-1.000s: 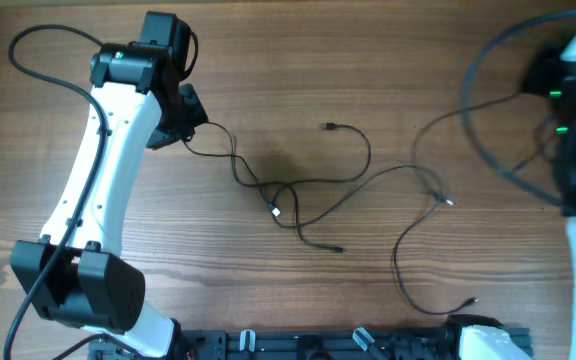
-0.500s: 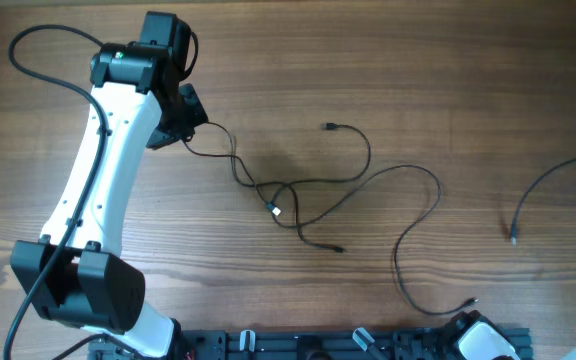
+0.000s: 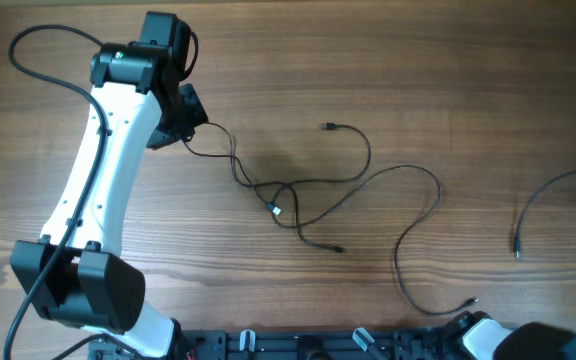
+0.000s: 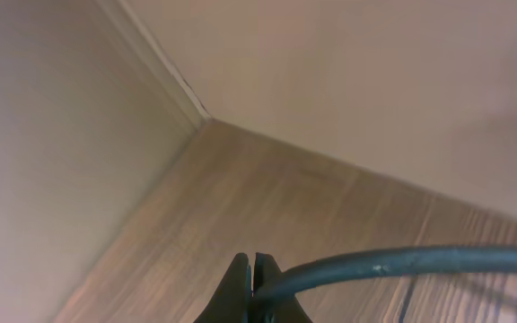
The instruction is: Untangle cables
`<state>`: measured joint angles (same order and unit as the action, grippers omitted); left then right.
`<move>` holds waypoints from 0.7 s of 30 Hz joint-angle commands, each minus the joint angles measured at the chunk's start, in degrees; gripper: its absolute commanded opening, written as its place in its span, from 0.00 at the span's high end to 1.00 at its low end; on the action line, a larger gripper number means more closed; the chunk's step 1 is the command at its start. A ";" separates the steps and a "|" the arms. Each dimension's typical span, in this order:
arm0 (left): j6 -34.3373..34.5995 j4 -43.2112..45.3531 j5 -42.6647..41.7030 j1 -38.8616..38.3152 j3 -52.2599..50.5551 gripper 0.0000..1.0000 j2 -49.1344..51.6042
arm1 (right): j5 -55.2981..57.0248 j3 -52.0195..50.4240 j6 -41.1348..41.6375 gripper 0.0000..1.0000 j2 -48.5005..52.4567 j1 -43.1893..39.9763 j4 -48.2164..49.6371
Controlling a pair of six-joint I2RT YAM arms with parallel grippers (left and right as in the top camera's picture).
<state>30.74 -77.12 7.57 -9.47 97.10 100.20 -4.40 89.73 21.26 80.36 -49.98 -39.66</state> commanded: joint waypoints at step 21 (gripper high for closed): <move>-0.09 0.20 -0.52 -0.04 0.28 0.96 0.39 | 6.78 0.52 16.90 0.00 13.94 -4.22 -12.85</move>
<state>30.74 -77.06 7.38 -9.47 97.10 100.20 7.25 89.73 41.71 93.56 -54.17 -52.36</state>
